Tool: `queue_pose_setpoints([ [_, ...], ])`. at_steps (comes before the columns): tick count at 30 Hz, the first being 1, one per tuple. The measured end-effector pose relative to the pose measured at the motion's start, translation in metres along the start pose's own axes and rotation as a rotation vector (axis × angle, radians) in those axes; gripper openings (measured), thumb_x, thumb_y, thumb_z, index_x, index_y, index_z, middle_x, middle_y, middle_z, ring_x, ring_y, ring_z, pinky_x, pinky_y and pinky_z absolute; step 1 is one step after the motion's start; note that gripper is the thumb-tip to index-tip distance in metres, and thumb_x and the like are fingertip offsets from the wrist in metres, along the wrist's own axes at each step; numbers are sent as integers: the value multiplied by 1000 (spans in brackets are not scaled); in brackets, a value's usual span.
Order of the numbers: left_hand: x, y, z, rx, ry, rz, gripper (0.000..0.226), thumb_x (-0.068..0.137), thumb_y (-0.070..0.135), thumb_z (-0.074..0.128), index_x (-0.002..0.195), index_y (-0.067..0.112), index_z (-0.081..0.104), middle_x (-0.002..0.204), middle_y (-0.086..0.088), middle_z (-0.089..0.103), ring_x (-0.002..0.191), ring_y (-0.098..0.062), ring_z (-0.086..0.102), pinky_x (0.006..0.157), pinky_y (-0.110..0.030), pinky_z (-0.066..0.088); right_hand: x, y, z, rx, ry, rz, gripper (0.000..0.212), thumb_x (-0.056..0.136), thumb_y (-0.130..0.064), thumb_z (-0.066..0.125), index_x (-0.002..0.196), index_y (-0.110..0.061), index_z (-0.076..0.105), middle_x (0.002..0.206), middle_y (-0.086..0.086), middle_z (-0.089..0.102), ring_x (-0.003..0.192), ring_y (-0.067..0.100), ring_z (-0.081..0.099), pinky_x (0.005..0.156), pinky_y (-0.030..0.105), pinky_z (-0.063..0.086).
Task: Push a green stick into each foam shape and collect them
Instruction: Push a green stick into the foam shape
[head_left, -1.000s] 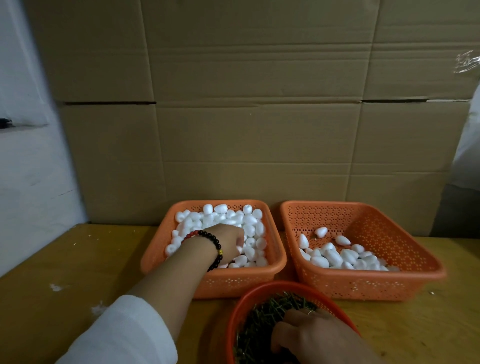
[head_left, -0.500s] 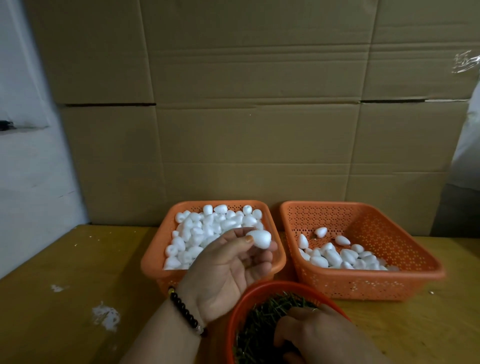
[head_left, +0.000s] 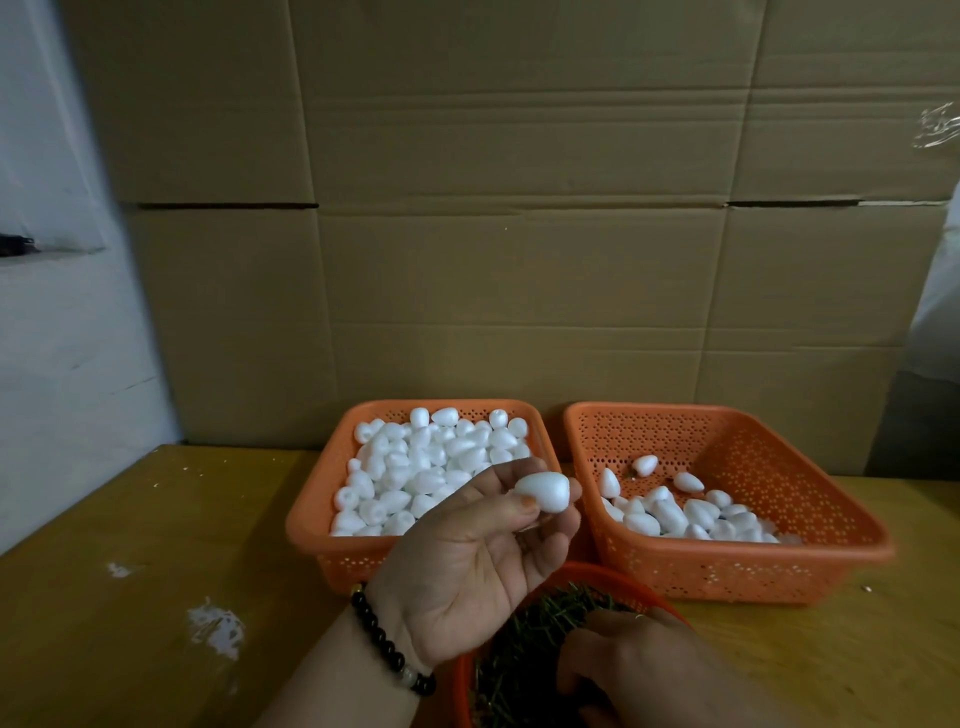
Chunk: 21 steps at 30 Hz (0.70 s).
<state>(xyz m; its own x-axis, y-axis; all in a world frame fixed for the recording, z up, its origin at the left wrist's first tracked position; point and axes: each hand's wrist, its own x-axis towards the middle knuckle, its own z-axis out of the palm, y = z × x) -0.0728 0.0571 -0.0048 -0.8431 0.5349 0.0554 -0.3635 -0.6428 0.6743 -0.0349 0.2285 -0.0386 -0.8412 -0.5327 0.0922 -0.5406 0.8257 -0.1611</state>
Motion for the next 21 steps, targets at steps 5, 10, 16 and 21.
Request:
queue_pose_setpoints([
  [5, 0, -3, 0, 216, 61, 122, 28, 68, -9, 67, 84, 13, 74, 94, -13, 68, 77, -19, 67, 64, -26, 55, -2, -1, -9, 52, -3, 8, 26, 91, -35, 53, 117, -37, 55, 116, -18, 52, 112, 9, 50, 96, 18, 34],
  [10, -3, -5, 3, 394, 67, 183, 30, 66, -5, 68, 87, 14, 76, 96, -8, 69, 80, -15, 65, 65, -24, 53, -7, -1, -23, 16, -4, -3, 28, 92, -39, 53, 119, -44, 53, 125, -19, 50, 121, 4, 42, 76, 1, 15],
  [16, -4, -10, 6, 476, 64, 196, 31, 68, -1, 65, 94, 14, 77, 103, -4, 71, 82, -12, 63, 66, -24, 51, -8, 0, -30, -25, -10, 22, 28, 93, -38, 49, 120, -46, 54, 125, -23, 50, 118, 0, 41, 59, -4, 10],
  [21, -6, -9, 6, 465, 42, 190, 35, 74, 0, 62, 103, 15, 73, 109, -10, 70, 84, -14, 64, 67, -26, 52, -6, 1, -29, -28, 6, 33, 27, 93, -39, 50, 118, -47, 56, 123, -24, 52, 101, 3, 42, 59, 0, 10],
])
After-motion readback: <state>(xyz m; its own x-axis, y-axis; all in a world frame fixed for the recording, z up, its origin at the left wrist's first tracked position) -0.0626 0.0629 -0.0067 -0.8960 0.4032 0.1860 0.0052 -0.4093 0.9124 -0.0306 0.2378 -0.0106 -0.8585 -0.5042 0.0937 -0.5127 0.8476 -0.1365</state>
